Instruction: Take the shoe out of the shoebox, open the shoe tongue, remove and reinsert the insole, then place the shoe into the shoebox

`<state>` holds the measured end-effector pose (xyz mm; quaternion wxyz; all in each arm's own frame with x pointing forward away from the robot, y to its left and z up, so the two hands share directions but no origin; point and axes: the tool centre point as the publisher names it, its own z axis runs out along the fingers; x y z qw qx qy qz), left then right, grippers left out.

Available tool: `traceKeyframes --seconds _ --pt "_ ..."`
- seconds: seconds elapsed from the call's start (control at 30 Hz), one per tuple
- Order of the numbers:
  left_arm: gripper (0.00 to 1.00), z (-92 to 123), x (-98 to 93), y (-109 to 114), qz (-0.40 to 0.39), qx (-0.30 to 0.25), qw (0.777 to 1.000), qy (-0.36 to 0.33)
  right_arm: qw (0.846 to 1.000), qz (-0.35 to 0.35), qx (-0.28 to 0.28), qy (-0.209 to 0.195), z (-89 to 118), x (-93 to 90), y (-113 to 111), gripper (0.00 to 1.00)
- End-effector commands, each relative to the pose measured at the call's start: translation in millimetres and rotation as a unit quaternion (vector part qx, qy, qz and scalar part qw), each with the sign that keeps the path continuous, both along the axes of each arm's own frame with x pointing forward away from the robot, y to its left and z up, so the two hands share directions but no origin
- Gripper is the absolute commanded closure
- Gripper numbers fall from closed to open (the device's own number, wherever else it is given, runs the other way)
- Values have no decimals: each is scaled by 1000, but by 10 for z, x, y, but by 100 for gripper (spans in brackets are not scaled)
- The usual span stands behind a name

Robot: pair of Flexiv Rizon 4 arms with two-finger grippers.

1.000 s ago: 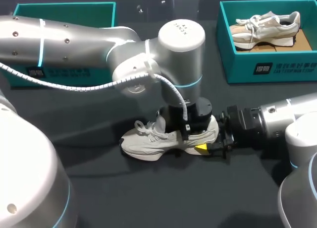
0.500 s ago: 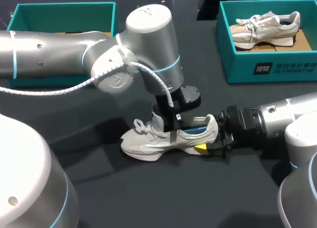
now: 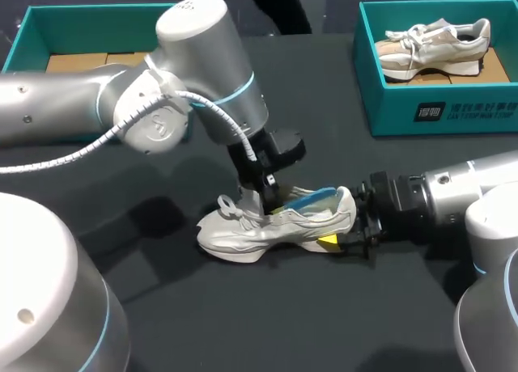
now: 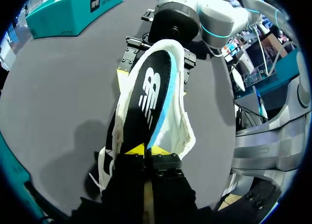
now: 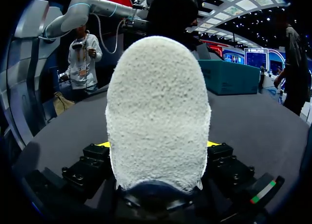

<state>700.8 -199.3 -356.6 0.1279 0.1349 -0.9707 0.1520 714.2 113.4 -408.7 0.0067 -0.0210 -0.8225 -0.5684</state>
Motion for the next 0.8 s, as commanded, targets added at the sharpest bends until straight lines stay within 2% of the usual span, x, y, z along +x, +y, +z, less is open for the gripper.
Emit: traceKeyframes --seconds 0.03,0.2,0.43,0.67,0.8 --pt "100 -37 -24 87 6 -8 1000 -1 1000 -1 -1 -1 -6 -16 13 100" --pt "100 18 -3 110 17 -18 1000 2 1000 -1 -1 -1 -6 -16 13 100" --pt "100 185 -2 11 21 -48 999 -13 1000 -1 -1 -1 -6 -16 13 100" --pt "100 382 -2 -179 15 -73 997 -32 1000 -1 -1 -1 -6 -16 13 100" --pt "100 422 39 -351 17 -76 996 -54 1000 -1 -1 -1 -6 -16 13 100"
